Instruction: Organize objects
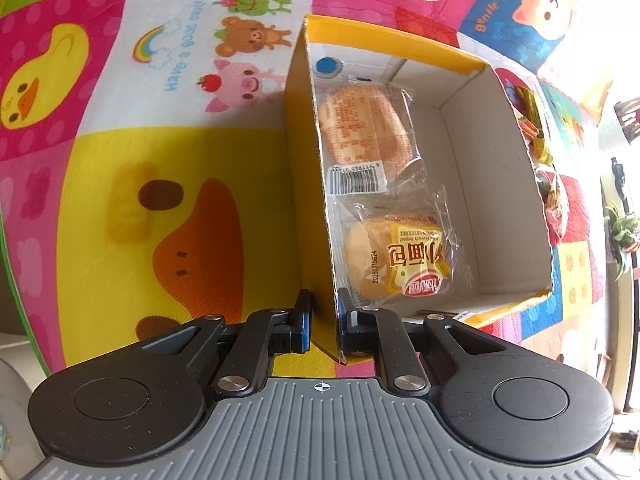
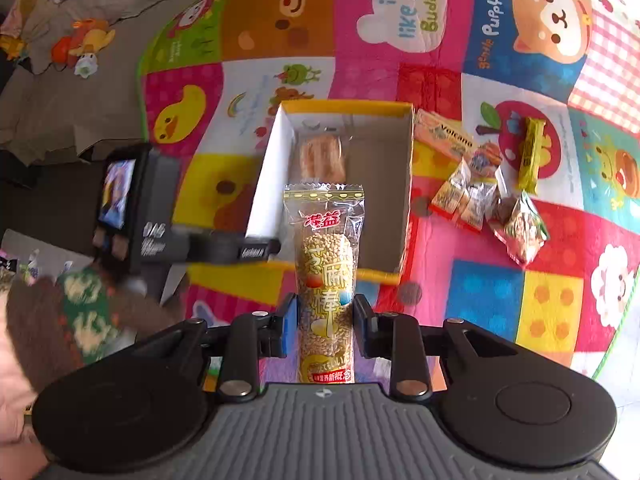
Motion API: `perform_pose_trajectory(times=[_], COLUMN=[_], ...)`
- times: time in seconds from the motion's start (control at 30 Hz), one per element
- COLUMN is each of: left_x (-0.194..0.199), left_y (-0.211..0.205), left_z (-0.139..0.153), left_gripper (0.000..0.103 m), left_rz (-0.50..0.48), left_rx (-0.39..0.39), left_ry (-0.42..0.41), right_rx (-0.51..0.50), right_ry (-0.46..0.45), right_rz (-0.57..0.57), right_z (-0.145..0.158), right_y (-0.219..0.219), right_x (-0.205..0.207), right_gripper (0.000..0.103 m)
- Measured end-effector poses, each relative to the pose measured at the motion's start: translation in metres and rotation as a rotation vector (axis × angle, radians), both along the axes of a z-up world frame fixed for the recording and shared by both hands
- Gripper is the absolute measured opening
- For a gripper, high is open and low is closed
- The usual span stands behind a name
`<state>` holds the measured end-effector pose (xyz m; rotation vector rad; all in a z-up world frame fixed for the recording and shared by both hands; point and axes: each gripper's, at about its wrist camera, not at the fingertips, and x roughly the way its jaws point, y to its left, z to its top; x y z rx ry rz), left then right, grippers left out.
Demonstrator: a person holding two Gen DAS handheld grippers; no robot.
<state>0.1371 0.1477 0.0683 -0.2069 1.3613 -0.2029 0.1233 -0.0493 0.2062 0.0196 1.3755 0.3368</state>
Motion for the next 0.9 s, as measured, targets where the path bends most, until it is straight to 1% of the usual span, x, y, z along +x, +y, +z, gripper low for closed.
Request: perform_pose_trajectory(times=[0.17, 0.3, 0.4, 0.5, 0.53, 0.57, 0.7, 0.9], left_x=[0.001, 0.002, 0.003, 0.003, 0.003, 0.004, 0.007, 0.012], left_y=[0.002, 0.002, 0.003, 0.004, 0.003, 0.002, -0.003, -0.011], left_z=[0.0, 0.0, -0.001, -0.003, -0.004, -0.005, -0.008, -0.008], left_gripper=[0.014, 0.014, 0.014, 0.015, 0.015, 0.015, 0.014, 0.012], left_rz=[0.016, 0.022, 0.039, 0.052, 0.056, 0.059, 0.073, 0.102], left_rx=[-0.007, -0.003, -0.011, -0.011, -0.007, -0.001, 0.03, 0.082], left_ry=[0.014, 0.022, 0.031, 0.035, 0.038, 0.04, 0.053, 0.081], right_rx=[-0.01, -0.037, -0.035, -0.039, -0.045, -0.052, -0.098, -0.14], right_ry=[0.013, 0.016, 0.012, 0.004, 0.005, 0.01, 0.068, 0.151], right_rz=[-0.046, -0.082, -0.082, -0.071, -0.073, -0.078, -0.134, -0.233], right_z=[-0.014, -0.027, -0.03, -0.033, -0.036, -0.039, -0.065, -0.096], right_y=[0.007, 0.008, 0.006, -0.002, -0.006, -0.012, -0.05, -0.122], right_x=[0.044, 0.073, 0.082, 0.081, 0.079, 0.078, 0.066, 0.053], right_gripper=[0.028, 0.029, 0.03, 0.037, 0.041, 0.042, 0.042, 0.042])
